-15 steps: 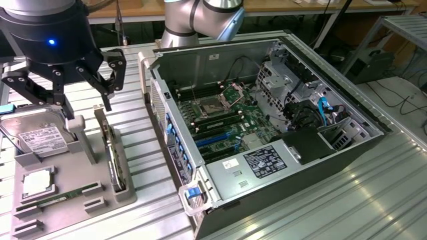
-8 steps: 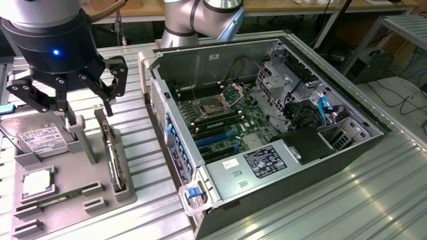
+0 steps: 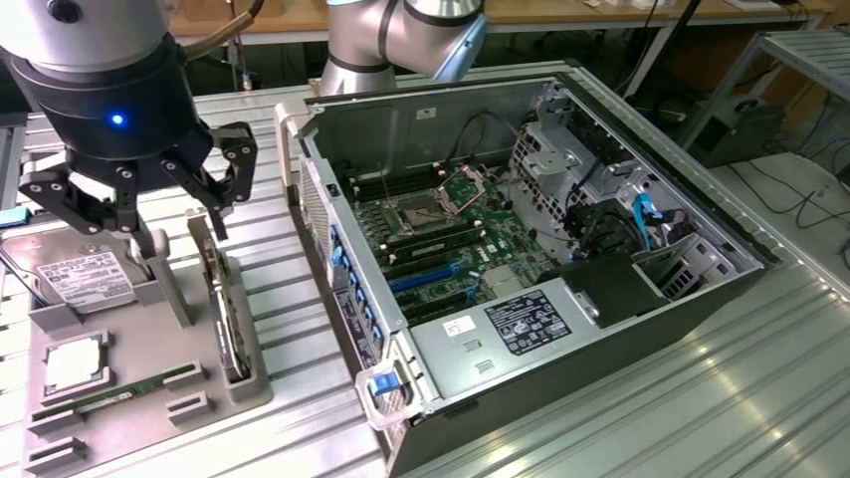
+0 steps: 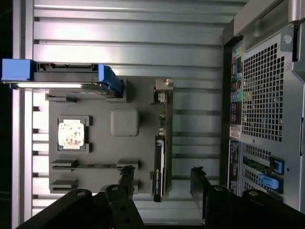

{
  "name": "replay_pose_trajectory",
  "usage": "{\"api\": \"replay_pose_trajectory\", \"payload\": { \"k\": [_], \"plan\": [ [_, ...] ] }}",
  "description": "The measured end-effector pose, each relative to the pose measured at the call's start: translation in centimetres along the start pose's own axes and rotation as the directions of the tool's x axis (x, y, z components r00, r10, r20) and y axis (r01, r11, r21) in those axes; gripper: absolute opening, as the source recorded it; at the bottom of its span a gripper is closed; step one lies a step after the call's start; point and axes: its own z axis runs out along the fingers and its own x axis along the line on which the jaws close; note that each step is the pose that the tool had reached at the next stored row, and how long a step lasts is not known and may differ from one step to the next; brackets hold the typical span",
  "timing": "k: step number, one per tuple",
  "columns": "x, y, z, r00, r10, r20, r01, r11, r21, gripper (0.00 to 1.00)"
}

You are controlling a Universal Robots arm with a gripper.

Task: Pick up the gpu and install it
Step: 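Pick up the gpu and move the gpu toward the slot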

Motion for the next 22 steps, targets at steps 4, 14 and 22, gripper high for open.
{"api": "replay_pose_trajectory", "payload": {
  "k": [4, 14, 22],
  "plan": [
    [0.0, -0.04, 0.73, 1.0, 0.0, 0.0, 0.0, 1.0, -0.0001, 0.6],
    [0.1, -0.13, 2.87, 1.0, 0.0, 0.0001, 0.0, 1.0, 0.0, 0.6],
    [0.1, -0.21, 4.45, 1.0, 0.0, 0.0001, 0.0, 1.0, -0.0001, 0.6]
  ]
}}
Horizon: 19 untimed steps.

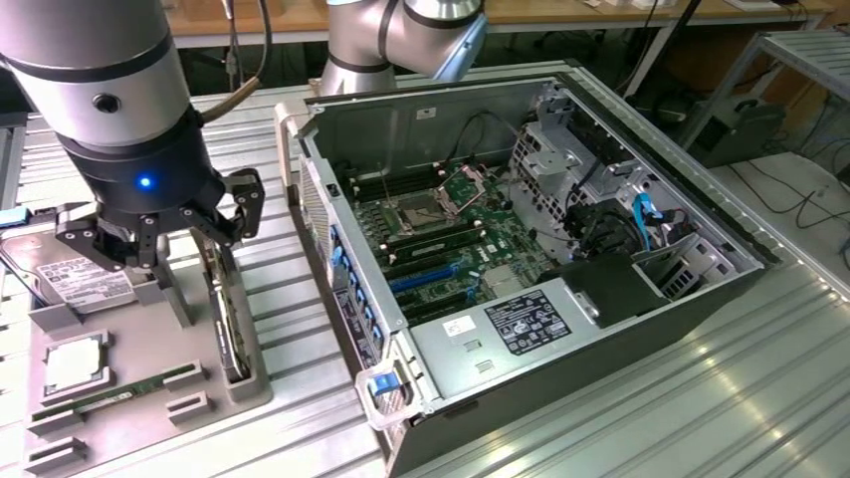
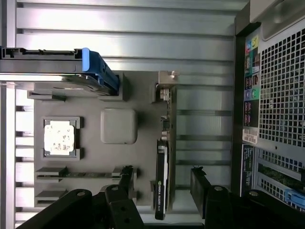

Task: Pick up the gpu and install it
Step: 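Pick up the gpu and move the gpu toward the slot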

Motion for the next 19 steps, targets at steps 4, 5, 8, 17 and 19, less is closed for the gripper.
{"api": "replay_pose_trajectory", "payload": {
  "k": [4, 5, 8, 17, 19],
  "plan": [
    [0.0, -0.05, 1.04, 1.0, 0.0, -0.0001, 0.0, 1.0, 0.0001, 0.6],
    [0.0, -0.06, 1.23, 1.0, 0.0, 0.0, 0.0, 1.0, 0.0, 0.6],
    [0.0, -0.08, 1.78, 1.0, 0.0, -0.0001, 0.0, 1.0, 0.0001, 0.6],
    [0.1, -0.28, 3.25, 1.0, 0.0, -0.0002, 0.0, 1.0, 0.0002, 0.6],
    [0.1, -0.52, 3.37, 1.0, 0.0, -0.0001, 0.0, 1.0, 0.0001, 0.6]
  ]
}}
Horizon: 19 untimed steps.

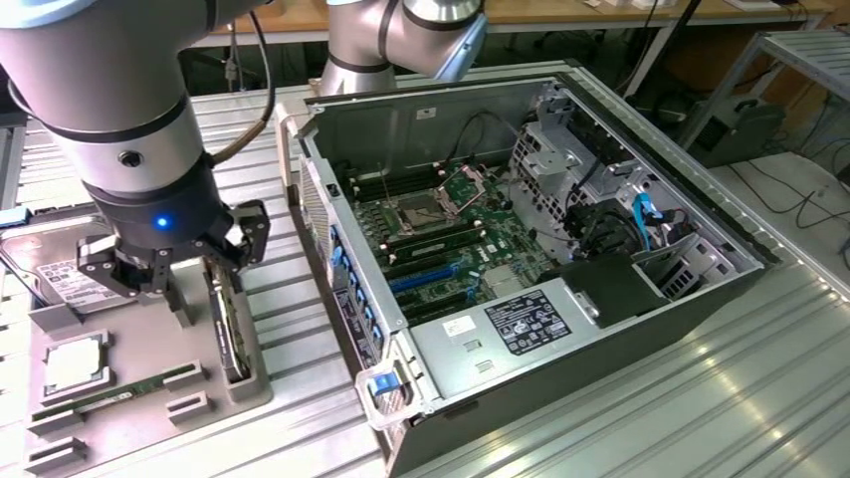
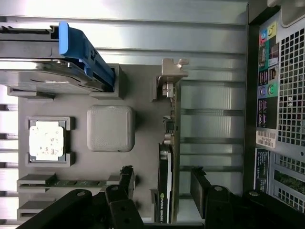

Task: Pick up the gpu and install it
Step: 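Pick up the gpu and move the gpu toward the slot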

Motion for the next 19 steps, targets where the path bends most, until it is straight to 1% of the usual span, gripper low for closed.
{"api": "replay_pose_trajectory", "payload": {
  "k": [2, 19],
  "plan": [
    [0.0, -0.08, 0.23, 1.0, 0.0, 0.0002, 0.0, 1.0, -0.0002, 0.6],
    [-0.4, -0.25, 3.39, 1.0, 0.0, 0.0, 0.0, 1.0, 0.0, 0.6]
  ]
}}
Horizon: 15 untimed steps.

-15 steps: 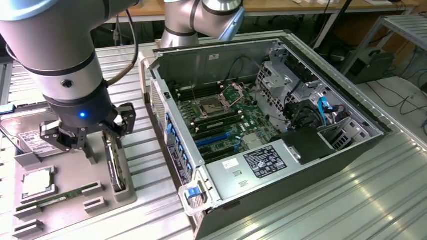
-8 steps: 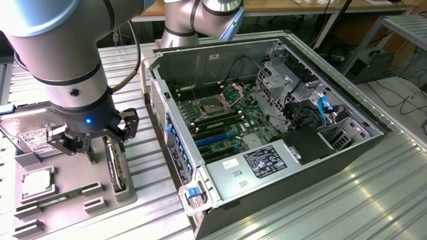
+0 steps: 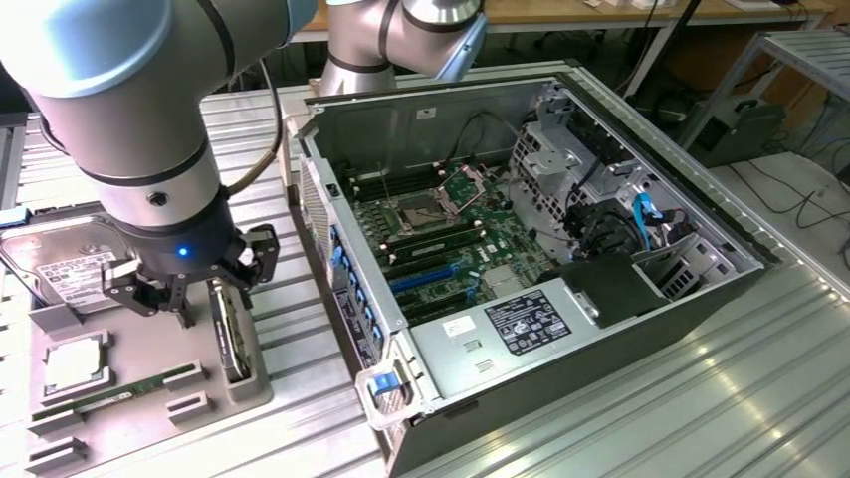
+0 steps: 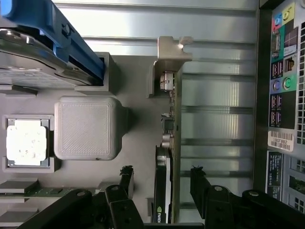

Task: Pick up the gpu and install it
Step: 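Pick up the gpu and move the gpu toward the slot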

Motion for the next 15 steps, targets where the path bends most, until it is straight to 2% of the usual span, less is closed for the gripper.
{"api": "replay_pose_trajectory", "payload": {
  "k": [10, 15],
  "plan": [
    [0.0, -0.08, 1.8, 1.0, 0.0, 0.0001, 0.0, 1.0, 0.0, 0.6],
    [0.0, -0.08, 1.81, 1.0, 0.0, 0.0, 0.0, 1.0, 0.0, 0.6]
  ]
}}
